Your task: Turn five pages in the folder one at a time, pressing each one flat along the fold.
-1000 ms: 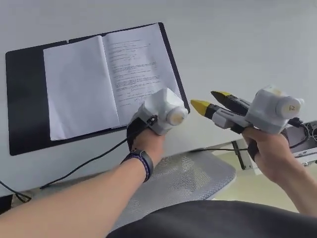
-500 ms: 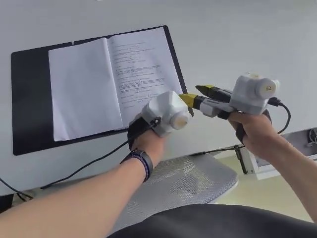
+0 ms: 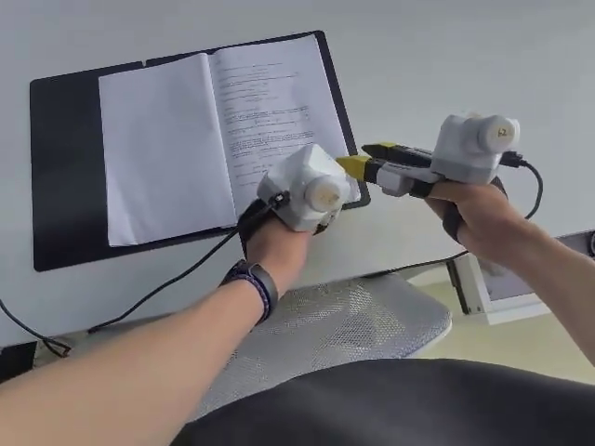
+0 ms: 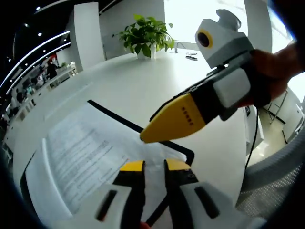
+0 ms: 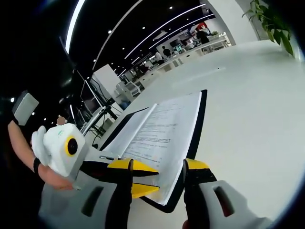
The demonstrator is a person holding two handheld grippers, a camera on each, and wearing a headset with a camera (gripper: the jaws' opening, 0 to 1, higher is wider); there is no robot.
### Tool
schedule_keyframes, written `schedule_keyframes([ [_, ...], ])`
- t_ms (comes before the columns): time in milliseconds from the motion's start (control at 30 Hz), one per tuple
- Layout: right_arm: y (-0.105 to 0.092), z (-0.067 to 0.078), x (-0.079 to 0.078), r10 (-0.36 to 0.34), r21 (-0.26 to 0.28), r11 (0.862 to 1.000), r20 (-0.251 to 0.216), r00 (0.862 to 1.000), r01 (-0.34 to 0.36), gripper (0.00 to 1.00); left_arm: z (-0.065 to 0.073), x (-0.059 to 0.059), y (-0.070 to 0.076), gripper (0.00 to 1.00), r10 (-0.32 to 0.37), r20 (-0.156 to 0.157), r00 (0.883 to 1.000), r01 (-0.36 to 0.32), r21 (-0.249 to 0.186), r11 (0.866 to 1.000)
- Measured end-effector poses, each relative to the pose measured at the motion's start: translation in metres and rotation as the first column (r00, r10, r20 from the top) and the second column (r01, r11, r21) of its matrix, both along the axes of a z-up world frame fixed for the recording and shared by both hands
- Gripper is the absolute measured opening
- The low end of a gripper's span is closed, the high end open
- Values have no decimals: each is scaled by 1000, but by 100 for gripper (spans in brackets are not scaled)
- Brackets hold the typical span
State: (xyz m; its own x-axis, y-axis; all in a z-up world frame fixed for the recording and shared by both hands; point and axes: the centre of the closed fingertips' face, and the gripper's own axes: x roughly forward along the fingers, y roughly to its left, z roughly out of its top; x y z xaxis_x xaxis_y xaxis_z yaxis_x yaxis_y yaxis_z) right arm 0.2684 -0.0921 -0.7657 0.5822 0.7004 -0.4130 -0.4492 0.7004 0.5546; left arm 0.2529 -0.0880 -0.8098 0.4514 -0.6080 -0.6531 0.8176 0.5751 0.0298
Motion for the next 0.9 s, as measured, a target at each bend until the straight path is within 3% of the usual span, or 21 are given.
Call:
schedule_keyframes([
  [100, 6, -7, 1, 31, -17, 999, -12, 999, -31, 39, 0, 0, 0, 13, 3, -3, 1000, -4, -19, 1000],
  [533, 13, -16, 12, 42, -2, 999, -45, 998, -42, 40, 0, 1, 2, 10, 3, 58, 998, -1, -40, 999],
  [900, 14, -13, 12, 35, 21, 999, -57, 998, -34, 37, 2, 4, 4, 5, -11, 51, 999, 12, -29, 999],
])
